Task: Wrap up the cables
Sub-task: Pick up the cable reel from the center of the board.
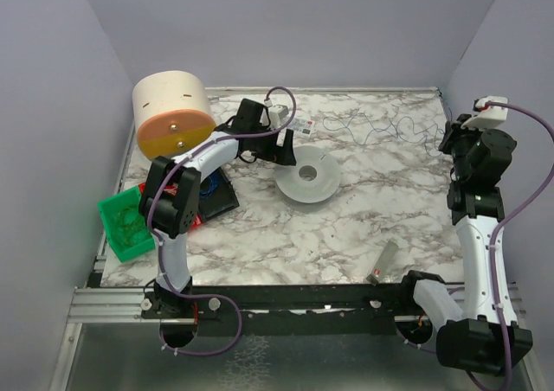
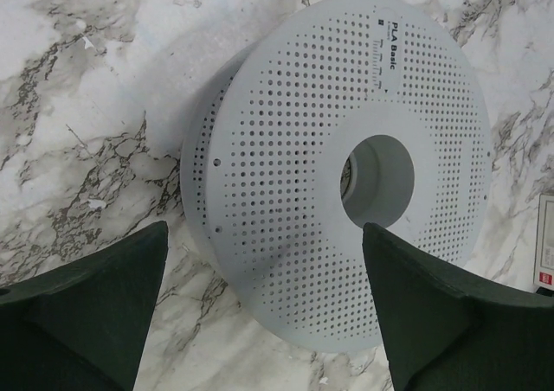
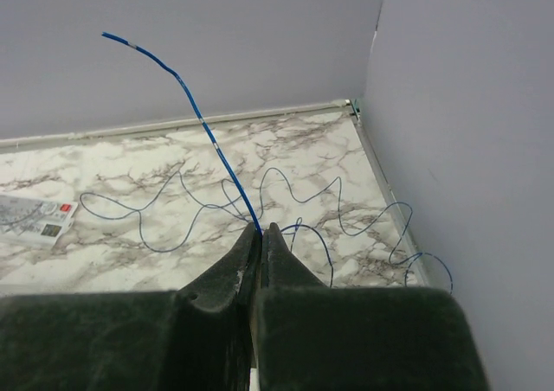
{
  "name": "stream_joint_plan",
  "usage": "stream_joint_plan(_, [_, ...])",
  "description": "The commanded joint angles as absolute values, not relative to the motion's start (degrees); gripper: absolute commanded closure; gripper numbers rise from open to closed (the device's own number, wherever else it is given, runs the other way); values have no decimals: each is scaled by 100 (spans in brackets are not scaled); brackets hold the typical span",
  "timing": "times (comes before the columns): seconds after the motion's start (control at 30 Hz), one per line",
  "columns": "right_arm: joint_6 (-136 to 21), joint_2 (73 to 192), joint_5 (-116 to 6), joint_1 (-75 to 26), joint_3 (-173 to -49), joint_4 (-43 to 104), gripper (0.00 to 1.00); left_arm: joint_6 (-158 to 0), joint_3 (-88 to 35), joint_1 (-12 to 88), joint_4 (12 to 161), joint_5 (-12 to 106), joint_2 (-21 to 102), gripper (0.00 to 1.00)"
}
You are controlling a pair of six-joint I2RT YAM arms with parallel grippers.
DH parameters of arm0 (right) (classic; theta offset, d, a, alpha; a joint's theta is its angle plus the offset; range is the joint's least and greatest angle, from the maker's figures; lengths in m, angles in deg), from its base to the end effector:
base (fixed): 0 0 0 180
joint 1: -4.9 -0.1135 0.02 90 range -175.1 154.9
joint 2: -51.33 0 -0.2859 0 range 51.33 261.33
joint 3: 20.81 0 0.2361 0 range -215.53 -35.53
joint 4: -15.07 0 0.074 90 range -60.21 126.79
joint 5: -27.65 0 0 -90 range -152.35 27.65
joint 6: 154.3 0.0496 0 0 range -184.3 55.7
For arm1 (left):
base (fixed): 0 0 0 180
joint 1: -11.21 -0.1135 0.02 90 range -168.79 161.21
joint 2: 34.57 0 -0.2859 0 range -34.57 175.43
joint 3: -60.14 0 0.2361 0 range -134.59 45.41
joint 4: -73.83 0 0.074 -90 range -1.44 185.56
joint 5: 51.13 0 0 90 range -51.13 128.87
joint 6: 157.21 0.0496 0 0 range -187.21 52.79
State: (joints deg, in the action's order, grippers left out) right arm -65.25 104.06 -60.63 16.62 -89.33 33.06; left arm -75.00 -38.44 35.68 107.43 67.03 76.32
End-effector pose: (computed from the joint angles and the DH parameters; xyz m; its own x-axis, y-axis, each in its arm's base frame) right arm 0.1937 -0.0387 0.4005 -0.0405 -0.0085 -0.9991 0.1730 0.9848 -0.0154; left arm 0.3858 -0.2013 0.2457 -0.7377 0.2044 -0.6434 0.5693 0.7006 -0.4301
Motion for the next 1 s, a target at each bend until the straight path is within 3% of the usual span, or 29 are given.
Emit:
stream_joint_plan(0.0, [-6579,10306,-5744,1659,-8796,3412,100,-7702,-3940,3415,10654,7309,7947,7])
stream_joint_plan(0.13, [-6582,10310,-5695,1659,-8765,3390,99,-7753,-3940,3341,10648,7630,8132,10])
stream_joint_plan(0.3, [-6612,10371,-5646,1667,-8713,3361,100,-7839,-3896,3301,10604,7860,8252,20])
stream_joint_plan(0.63, [-6673,10439,-5646,1666,-8695,3344,99,-7836,-4028,3292,10606,8221,8350,64])
stream_joint_plan(0.97, [-6719,10499,-5554,1665,-8675,3339,100,-7468,-4285,3291,10954,8190,7952,89])
